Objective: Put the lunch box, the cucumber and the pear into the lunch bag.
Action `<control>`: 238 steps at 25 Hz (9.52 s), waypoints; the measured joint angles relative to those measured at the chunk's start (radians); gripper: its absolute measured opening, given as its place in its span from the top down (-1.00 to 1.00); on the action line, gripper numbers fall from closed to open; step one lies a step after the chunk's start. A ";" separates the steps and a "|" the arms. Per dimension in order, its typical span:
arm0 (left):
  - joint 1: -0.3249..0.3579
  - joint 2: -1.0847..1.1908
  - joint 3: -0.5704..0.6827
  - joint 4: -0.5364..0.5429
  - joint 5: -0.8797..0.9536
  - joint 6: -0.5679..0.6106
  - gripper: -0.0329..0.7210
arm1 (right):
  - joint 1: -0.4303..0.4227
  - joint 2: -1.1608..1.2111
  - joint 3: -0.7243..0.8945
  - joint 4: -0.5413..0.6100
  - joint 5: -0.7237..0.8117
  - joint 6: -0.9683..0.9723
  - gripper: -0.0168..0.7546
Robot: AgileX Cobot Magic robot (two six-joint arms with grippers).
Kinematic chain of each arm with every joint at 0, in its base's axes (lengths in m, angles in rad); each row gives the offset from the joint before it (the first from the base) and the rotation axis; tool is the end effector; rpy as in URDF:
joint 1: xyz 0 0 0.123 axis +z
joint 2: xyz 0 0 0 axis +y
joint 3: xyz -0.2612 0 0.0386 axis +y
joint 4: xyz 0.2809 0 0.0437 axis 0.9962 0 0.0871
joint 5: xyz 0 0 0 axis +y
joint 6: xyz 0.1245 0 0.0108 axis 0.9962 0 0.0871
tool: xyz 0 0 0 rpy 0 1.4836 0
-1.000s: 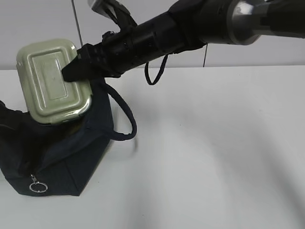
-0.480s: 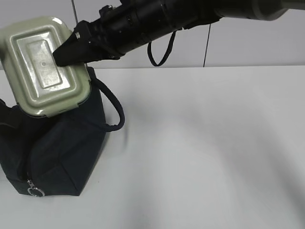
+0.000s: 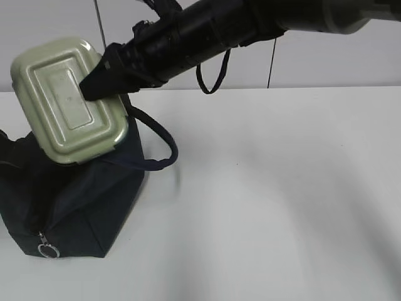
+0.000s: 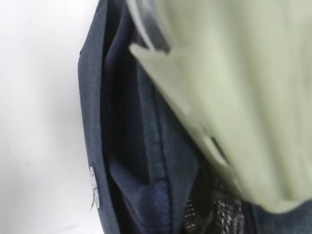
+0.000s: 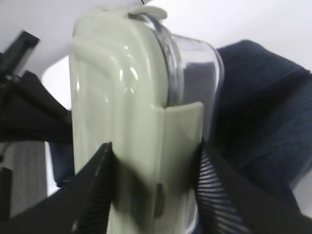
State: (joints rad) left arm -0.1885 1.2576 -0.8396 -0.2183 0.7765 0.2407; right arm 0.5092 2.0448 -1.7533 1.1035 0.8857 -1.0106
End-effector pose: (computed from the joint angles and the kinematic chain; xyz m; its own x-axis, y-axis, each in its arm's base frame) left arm 0.2785 -0.0725 0.1994 -0.8491 0.2461 -0.4675 0.3256 0.9406 -0.0962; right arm 0.3977 0.3210 0.2402 -0.4729 -0.3573 -0.8054 -0.8696 0.3367 0.3612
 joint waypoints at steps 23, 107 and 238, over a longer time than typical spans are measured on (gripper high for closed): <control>0.000 0.000 0.000 0.003 -0.002 -0.003 0.96 | 0.114 0.080 0.000 -0.082 -0.259 0.087 0.05; -0.226 0.352 -0.367 -0.071 0.077 -0.003 0.93 | -0.128 -0.213 0.378 -0.402 -0.085 0.478 0.87; -0.226 -0.041 -0.135 -0.034 -0.144 -0.003 0.27 | 0.542 -0.420 1.188 -0.915 -1.263 0.831 0.33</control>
State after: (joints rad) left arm -0.4145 1.2164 -0.9748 -0.2518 0.6329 0.2374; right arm 1.0512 1.6250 -0.5651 0.1887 -0.3777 -0.1799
